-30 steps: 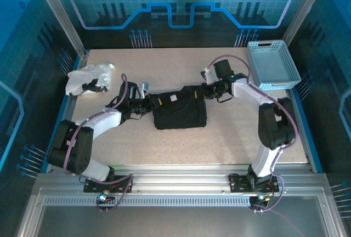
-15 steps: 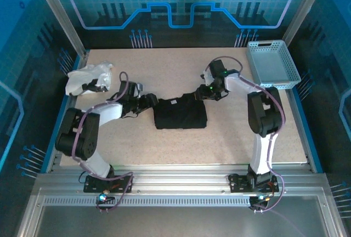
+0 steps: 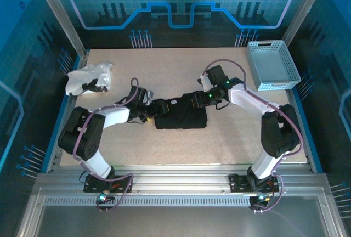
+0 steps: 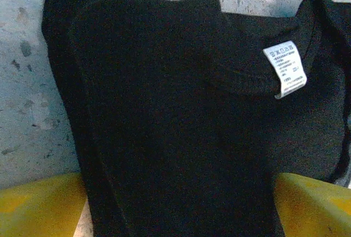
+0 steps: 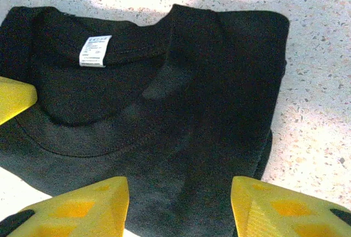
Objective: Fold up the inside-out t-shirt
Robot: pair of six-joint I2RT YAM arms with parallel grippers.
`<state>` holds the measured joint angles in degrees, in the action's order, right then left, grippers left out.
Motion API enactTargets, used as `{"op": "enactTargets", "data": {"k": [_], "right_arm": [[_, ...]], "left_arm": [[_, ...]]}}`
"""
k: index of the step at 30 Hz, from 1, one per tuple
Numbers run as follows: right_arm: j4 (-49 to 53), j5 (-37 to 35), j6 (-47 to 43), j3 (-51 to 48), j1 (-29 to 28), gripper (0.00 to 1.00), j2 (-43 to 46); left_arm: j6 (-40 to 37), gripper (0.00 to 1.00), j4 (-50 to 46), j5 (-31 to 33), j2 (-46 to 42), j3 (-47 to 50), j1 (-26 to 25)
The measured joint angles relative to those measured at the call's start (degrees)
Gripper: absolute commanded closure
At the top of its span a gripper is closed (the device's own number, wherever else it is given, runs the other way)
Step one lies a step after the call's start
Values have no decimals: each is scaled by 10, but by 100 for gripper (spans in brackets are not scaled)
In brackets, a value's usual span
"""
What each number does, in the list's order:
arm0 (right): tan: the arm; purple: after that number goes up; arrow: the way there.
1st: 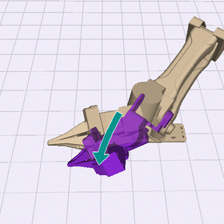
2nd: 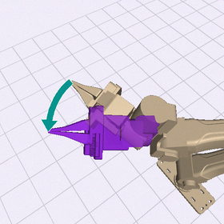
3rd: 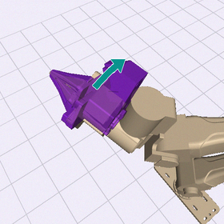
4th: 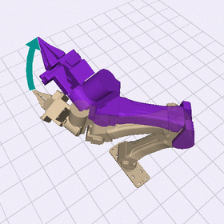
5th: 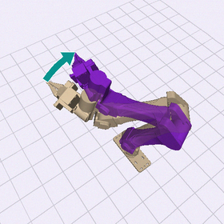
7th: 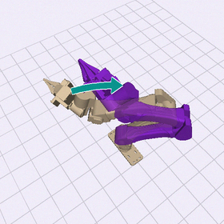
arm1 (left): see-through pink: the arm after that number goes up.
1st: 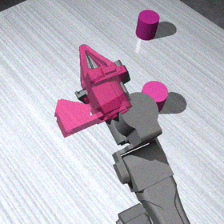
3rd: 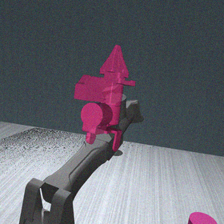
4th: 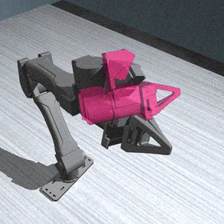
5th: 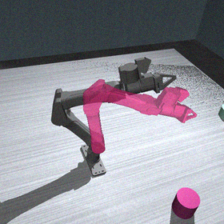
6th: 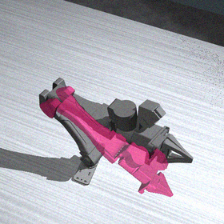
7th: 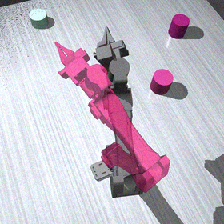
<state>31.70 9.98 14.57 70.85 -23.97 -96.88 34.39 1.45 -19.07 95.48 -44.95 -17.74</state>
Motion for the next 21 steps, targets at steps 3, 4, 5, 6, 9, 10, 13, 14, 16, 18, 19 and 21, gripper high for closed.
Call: {"op": "enactTargets", "data": {"k": [3, 4, 5, 6, 9, 10, 13, 14, 16, 18, 19, 21], "right_arm": [[-9, 4, 2, -7, 0, 48, 0], [-9, 5, 3, -8, 0, 48, 0], [-9, 7, 4, -10, 0, 48, 0], [-10, 8, 4, -11, 0, 48, 0], [-13, 10, 6, -13, 0, 48, 0], [-14, 10, 6, -13, 0, 48, 0], [-18, 9, 6, -17, 0, 48, 0], [-21, 9, 6, -19, 0, 48, 0], [-26, 9, 6, -24, 0, 48, 0], [-29, 9, 6, -31, 0, 48, 0], [-31, 9, 6, -37, 1, 48, 2], [-32, 9, 6, -48, 4, 48, 11]], "left_arm": [[3, 35, -2, 10, 9, -3, -1], [2, 42, -4, 14, 12, -4, -1], [2, 49, -4, 19, 16, -6, -1], [2, 56, -4, 22, 21, -8, -1], [-1, 75, 7, 21, 46, -23, -6], [-2, 80, 9, 16, 54, -30, -6], [-6, 100, 47, -6, 78, -45, -18], [-8, 100, 59, -14, 81, -49, -24], [-14, 100, 75, -28, 81, -50, -29], [-21, 100, 78, -40, 81, -54, -28], [-31, 100, 71, -45, 78, -56, -23], [-52, 100, 35, -48, 67, -68, -11]]}}
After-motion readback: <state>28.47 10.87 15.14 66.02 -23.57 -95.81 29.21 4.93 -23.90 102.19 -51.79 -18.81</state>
